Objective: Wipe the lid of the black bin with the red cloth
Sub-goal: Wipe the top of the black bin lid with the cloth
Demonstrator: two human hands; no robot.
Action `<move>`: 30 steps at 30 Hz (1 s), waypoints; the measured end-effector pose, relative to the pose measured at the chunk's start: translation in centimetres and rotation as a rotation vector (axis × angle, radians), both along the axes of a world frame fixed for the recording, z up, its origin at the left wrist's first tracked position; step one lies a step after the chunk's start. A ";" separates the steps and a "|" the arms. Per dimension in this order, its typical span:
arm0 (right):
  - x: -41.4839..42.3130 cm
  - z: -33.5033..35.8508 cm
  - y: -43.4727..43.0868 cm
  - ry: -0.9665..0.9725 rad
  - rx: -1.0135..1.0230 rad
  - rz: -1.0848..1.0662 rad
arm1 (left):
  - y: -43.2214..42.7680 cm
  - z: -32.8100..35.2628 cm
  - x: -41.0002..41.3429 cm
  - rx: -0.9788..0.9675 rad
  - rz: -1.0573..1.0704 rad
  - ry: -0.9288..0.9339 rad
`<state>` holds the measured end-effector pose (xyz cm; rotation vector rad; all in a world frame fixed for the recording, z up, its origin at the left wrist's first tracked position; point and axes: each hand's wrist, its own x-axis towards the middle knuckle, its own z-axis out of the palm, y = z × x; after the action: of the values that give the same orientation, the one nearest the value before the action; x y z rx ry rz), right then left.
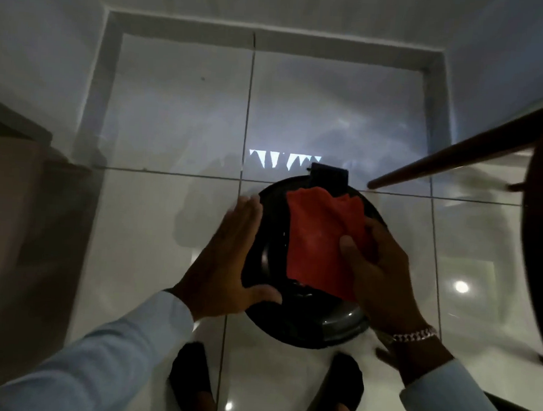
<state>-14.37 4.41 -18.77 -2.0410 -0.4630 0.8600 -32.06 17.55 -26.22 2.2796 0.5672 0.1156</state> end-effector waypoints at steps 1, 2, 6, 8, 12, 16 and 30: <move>-0.4 -1.0 0.1 -0.027 -0.023 0.030 | -0.1 -1.0 0.0 0.039 -0.063 0.032; -0.6 -1.7 0.2 -0.137 -0.075 0.077 | -0.1 -1.6 0.2 0.077 -0.104 0.059; -0.8 -4.3 0.1 -0.773 -0.122 0.295 | -0.1 -2.6 1.4 0.103 -0.142 0.040; -1.4 -5.8 0.3 -0.818 -0.017 0.447 | 0.0 -2.9 1.9 0.062 -0.126 -0.006; -2.9 -8.6 0.8 -0.947 -0.108 0.717 | 0.2 -3.5 2.1 0.025 -0.107 -0.032; -3.2 -9.4 0.9 -0.989 -0.093 0.602 | 0.4 -4.3 1.8 0.057 -0.105 -0.014; -1.2 -9.4 -2.5 -0.936 -0.243 0.421 | 0.6 -5.3 1.6 0.236 -0.124 0.039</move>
<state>-15.61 1.93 -28.14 -2.5438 -1.3847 0.1158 -30.49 18.16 -31.51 2.5448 0.4503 0.0801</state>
